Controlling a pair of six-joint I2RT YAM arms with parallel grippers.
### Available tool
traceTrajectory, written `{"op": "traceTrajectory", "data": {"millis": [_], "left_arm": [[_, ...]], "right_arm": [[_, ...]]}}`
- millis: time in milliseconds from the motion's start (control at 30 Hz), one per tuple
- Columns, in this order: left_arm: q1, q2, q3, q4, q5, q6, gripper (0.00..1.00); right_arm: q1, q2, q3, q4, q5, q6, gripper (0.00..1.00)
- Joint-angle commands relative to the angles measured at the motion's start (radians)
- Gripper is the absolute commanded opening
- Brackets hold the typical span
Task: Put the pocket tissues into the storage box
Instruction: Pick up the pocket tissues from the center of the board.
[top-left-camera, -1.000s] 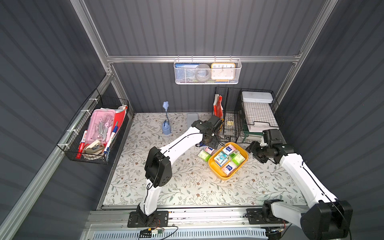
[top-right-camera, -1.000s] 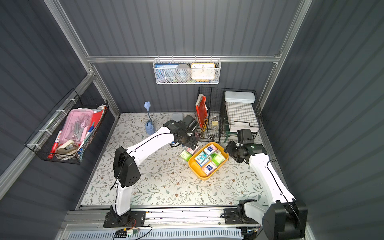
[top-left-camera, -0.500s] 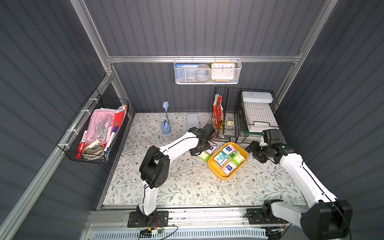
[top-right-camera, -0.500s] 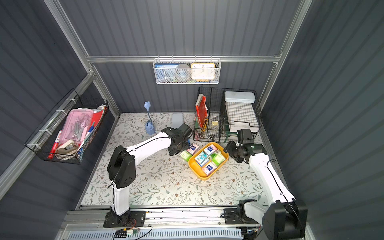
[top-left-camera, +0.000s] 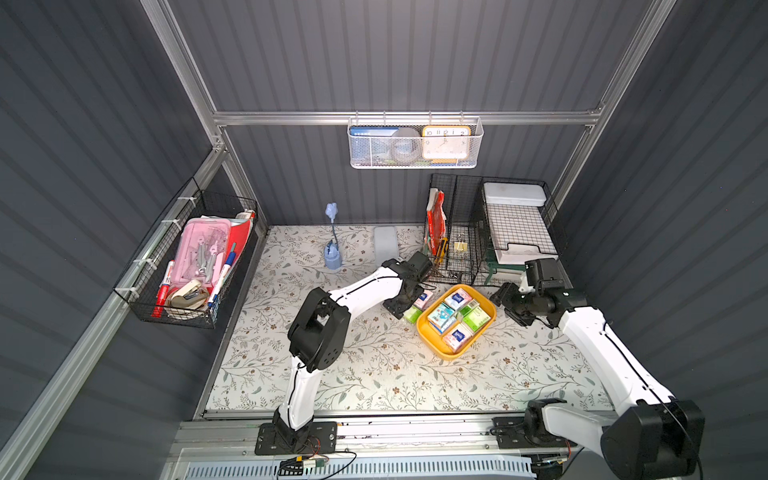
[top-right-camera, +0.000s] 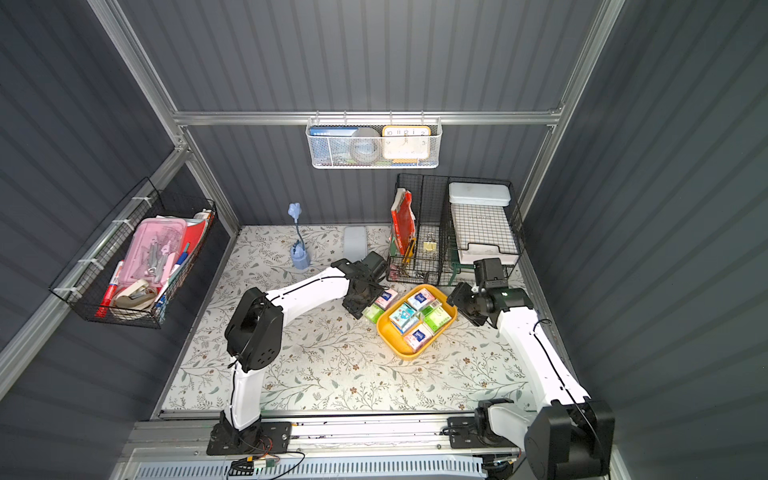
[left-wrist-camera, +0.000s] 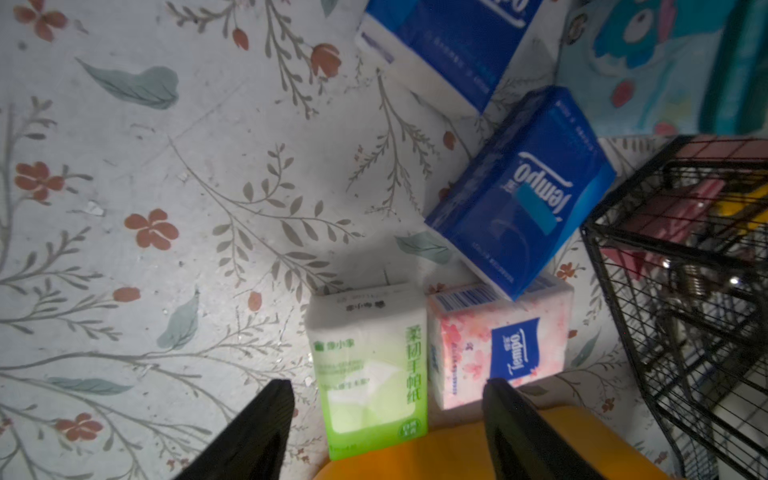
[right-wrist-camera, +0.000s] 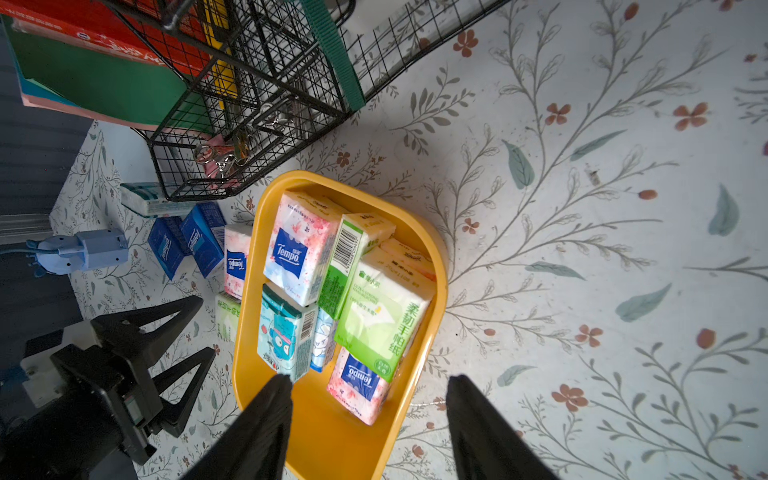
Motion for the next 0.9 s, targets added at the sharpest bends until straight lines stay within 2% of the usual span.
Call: {"op": "traceTrajectory", "data": {"millis": [0, 467, 767, 867], "left_arm": [[-0.001, 0.003, -0.019, 0.003, 0.018, -0.024, 0.77], [-0.001, 0.046, -0.111, 0.132, 0.08, 0.015, 0.75], [0.002, 0.071, -0.098, 0.113, 0.032, 0.063, 0.74], [0.005, 0.079, -0.102, 0.112, 0.043, 0.063, 0.7]], "right_arm": [[-0.004, -0.006, -0.009, 0.0, 0.0, -0.017, 0.64], [-0.004, 0.007, -0.008, 0.003, 0.003, -0.025, 0.64], [-0.003, 0.01, -0.008, 0.002, 0.002, -0.025, 0.64], [-0.004, 0.01, -0.008, 0.001, 0.002, -0.025, 0.64]]}}
